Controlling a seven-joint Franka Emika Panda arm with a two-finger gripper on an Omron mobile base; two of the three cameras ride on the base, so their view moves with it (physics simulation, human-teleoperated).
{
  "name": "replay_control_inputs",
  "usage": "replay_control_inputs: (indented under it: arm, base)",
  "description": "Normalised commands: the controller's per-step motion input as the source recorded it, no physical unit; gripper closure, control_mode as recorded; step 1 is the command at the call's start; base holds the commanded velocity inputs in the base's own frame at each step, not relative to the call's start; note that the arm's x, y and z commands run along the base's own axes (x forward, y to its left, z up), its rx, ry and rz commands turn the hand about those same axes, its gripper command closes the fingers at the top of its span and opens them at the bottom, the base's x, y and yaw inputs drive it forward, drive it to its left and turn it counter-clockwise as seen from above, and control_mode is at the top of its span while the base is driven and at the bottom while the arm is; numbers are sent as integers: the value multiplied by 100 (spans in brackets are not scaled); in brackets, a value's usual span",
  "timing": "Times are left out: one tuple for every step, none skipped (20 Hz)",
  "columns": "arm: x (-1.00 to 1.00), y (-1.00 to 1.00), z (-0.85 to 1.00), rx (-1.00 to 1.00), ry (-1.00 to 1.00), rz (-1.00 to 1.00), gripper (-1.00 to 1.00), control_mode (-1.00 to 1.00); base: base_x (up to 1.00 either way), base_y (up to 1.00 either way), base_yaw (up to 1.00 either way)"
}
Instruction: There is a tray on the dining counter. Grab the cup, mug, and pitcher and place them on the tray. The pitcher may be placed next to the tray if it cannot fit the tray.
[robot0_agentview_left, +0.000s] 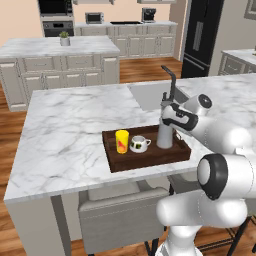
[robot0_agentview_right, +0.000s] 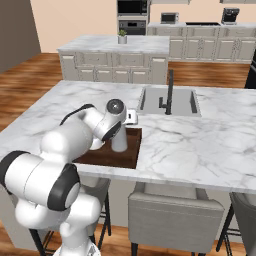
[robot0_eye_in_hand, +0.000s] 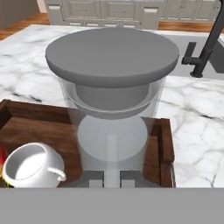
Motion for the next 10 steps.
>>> replay_control_inputs:
  arm:
    - [11,0,-11,0,0,0,100,-100]
    - [11,0,-11,0,0,0,100,-100]
    - [11,0,-9,0,0,0,100,-100]
    - [12,0,-12,0,0,0,100,-100]
    - [11,0,-11,0,0,0,100,-100]
    - [13,0,-14,0,0,0,100,-100]
    - [12,0,-11,0,0,0,100,-100]
    - [8,0,-11,0,0,0,100,-100]
    - [6,0,-9,0,0,0,100,-100]
    - [2,0,-9,0,0,0,100,-100]
  base:
    - [0,0,0]
    - [0,0,0]
    - [0,0,0]
    - [0,0,0]
    - [0,0,0]
    - [0,0,0]
    - [0,0,0]
    - [0,0,0]
    - [0,0,0]
    - [0,0,0]
